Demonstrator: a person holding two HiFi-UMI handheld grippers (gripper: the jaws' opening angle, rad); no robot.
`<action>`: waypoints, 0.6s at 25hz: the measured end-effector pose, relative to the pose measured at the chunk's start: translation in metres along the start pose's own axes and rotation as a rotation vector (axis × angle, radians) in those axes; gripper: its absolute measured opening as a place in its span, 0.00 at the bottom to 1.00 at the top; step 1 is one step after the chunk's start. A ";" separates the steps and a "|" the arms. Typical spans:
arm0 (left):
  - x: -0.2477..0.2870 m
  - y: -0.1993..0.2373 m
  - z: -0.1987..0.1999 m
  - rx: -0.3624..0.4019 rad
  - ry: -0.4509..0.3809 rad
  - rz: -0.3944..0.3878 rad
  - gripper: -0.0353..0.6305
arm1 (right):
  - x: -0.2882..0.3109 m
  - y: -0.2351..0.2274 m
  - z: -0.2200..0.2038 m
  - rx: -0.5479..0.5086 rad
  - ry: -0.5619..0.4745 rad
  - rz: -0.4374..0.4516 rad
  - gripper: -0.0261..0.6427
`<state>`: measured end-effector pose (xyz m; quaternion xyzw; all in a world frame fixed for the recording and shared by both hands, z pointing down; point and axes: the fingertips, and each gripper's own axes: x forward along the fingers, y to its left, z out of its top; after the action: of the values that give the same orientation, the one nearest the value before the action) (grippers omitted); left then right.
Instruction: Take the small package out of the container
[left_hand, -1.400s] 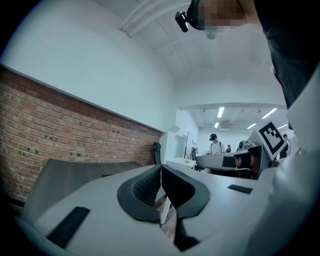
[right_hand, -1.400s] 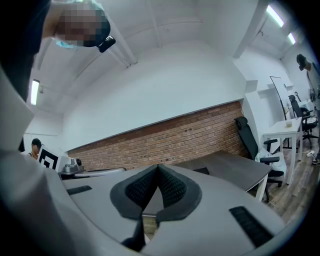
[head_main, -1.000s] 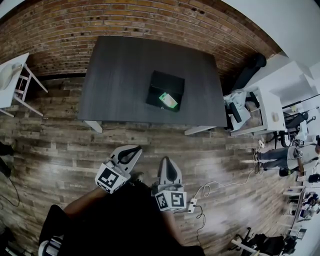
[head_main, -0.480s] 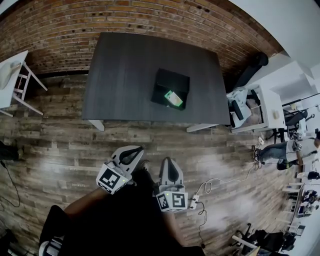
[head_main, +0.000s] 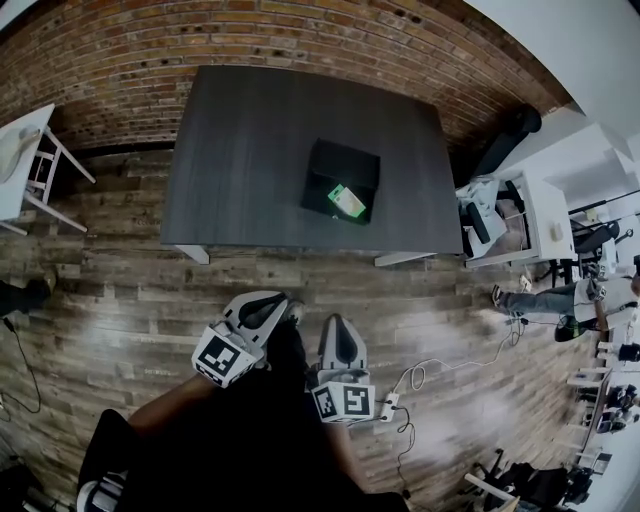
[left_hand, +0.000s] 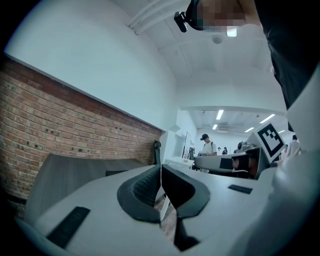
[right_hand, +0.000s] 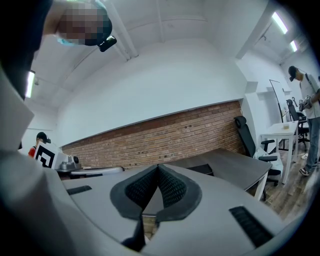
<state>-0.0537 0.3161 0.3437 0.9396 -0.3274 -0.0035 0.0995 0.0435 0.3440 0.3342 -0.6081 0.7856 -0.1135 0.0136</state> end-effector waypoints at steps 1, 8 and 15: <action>0.004 0.002 0.001 0.000 0.000 0.001 0.10 | 0.004 -0.003 0.002 0.000 -0.002 0.001 0.08; 0.044 0.011 0.002 -0.001 0.008 0.005 0.10 | 0.029 -0.033 0.008 0.007 0.003 0.011 0.08; 0.089 0.024 0.004 -0.007 0.024 0.019 0.10 | 0.060 -0.067 0.019 0.009 0.014 0.023 0.08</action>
<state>0.0017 0.2422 0.3497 0.9361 -0.3351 0.0078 0.1066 0.0949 0.2675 0.3363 -0.5981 0.7922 -0.1208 0.0122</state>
